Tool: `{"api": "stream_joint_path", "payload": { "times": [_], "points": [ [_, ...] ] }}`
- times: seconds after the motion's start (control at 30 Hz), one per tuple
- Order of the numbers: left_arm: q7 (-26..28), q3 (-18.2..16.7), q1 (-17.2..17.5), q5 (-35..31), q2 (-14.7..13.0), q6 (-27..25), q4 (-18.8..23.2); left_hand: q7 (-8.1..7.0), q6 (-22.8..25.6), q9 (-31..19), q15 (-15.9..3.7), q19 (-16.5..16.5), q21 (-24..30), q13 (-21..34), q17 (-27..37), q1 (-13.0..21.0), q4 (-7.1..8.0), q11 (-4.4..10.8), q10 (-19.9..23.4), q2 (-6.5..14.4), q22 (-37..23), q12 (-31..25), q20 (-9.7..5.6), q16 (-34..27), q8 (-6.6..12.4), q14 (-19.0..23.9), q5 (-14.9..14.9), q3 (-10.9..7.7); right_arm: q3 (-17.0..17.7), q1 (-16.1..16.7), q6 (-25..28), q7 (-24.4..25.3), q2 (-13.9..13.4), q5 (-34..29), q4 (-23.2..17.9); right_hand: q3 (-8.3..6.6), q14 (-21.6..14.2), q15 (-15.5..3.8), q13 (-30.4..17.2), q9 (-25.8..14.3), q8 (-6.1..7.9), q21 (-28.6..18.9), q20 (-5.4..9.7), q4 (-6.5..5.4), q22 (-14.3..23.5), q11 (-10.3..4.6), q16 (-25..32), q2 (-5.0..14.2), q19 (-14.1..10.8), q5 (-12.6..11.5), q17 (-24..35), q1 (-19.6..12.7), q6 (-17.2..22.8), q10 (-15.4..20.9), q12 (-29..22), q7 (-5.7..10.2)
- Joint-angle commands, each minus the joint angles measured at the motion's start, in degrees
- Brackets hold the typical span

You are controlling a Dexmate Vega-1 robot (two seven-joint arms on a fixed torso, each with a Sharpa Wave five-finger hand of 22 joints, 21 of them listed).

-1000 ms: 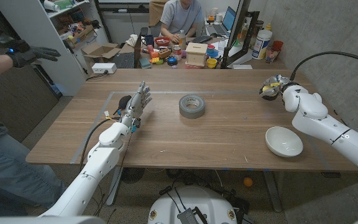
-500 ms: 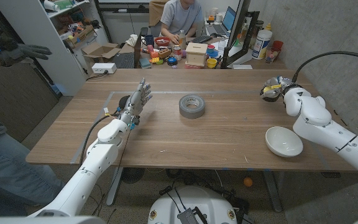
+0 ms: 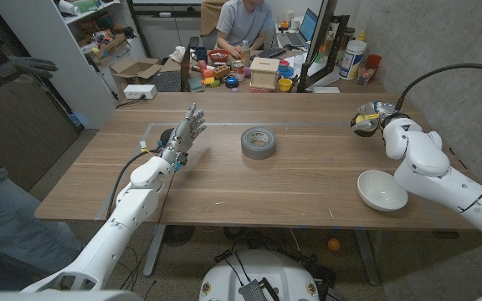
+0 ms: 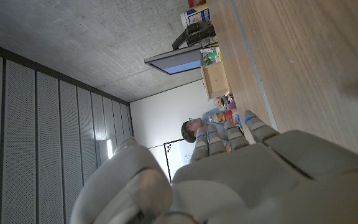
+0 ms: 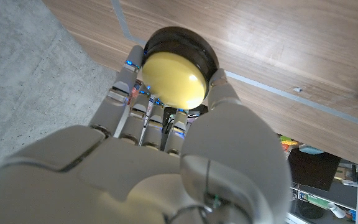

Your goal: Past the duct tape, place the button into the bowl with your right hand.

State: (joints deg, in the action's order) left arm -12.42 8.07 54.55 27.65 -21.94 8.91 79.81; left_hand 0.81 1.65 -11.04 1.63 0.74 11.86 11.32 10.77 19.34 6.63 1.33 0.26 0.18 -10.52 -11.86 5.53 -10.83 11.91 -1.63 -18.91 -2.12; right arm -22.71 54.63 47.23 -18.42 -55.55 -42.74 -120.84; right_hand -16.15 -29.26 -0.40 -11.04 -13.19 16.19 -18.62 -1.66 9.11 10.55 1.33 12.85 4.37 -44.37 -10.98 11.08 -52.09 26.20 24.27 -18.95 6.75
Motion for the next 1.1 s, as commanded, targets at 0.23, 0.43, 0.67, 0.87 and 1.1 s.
{"api": "stream_joint_path", "payload": {
  "times": [0.23,0.43,0.67,0.87,1.1],
  "points": [
    [-4.5,-0.3,-4.7,-0.2,0.4,0.5,-6.1,0.12,0.6,-0.1,0.37,0.0,0.0,0.1,0.2,0.4,0.27,0.08,0.3,0.6,-0.1,-0.3,0.15,-0.3,0.0,0.2,-0.5,0.41,1.7,6.6,7.4,-0.1,-0.6,-3.8,-8.2,-0.53,-0.5,0.03,-0.3,-0.3,-0.12,0.4,-0.58,-0.94,0.2,-0.41,-0.2,2.96,-0.1,-0.3,0.2,-2.9,0.1,0.1,0.1,-0.1],
    [-5.5,-0.2,-5.8,-0.6,0.8,0.5,-7.4,0.07,0.6,-0.1,0.35,0.1,0.0,0.1,0.2,0.5,0.26,0.15,0.2,0.7,-0.1,-0.3,0.17,-0.3,-0.02,0.2,-0.5,0.47,2.7,9.3,9.1,0.9,-0.8,-4.2,-10.1,-0.55,-0.6,0.06,-0.3,-0.3,-0.14,0.5,-0.68,-0.98,0.2,-0.38,-0.2,2.94,0.0,-0.3,0.2,-2.9,0.2,0.1,0.1,-0.07],
    [-6.0,-0.1,-6.6,-1.2,1.3,0.5,-8.2,0.13,0.6,-0.1,0.37,0.1,0.0,0.1,0.2,0.5,0.24,0.11,0.2,0.7,-0.1,-0.3,0.17,-0.3,-0.02,0.2,-0.5,0.55,3.7,11.3,11.4,0.6,-1.7,-4.1,-12.4,-0.59,-0.5,0.12,-0.3,-0.3,-0.42,0.6,-0.74,-1.02,0.2,-0.41,-0.4,2.92,0.1,-0.2,0.2,-2.8,-0.2,-0.3,0.4,-0.07],
    [-6.1,-0.1,-6.7,-1.6,1.5,0.5,-8.3,0.12,0.6,-0.1,0.36,0.1,0.0,0.1,0.2,0.6,0.21,0.1,0.1,0.8,-0.1,-0.2,0.18,-0.3,-0.04,0.1,-0.5,0.61,5.1,13.6,12.9,1.3,-3.2,-3.9,-14.7,-0.63,-0.4,0.21,-0.3,-0.3,-0.56,0.8,-1.03,-1.05,0.2,-0.4,-0.5,2.95,0.3,-0.2,0.3,-2.8,-0.4,-0.6,0.6,-0.04],
    [-6.2,-0.1,-7.0,-1.8,1.9,0.5,-8.7,0.11,0.6,-0.1,0.37,0.1,-0.1,0.1,0.2,0.6,0.18,0.1,0.1,0.8,-0.1,-0.2,0.21,-0.3,-0.04,0.1,-0.5,0.69,6.4,16.2,15.2,1.9,-5.0,-3.4,-17.3,-0.67,-0.4,0.28,-0.3,-0.3,-0.48,0.8,-1.1,-1.08,0.2,-0.38,-0.6,2.95,0.4,-0.2,0.3,-2.8,0.0,-0.7,0.7,-0.14]
  ]
}}
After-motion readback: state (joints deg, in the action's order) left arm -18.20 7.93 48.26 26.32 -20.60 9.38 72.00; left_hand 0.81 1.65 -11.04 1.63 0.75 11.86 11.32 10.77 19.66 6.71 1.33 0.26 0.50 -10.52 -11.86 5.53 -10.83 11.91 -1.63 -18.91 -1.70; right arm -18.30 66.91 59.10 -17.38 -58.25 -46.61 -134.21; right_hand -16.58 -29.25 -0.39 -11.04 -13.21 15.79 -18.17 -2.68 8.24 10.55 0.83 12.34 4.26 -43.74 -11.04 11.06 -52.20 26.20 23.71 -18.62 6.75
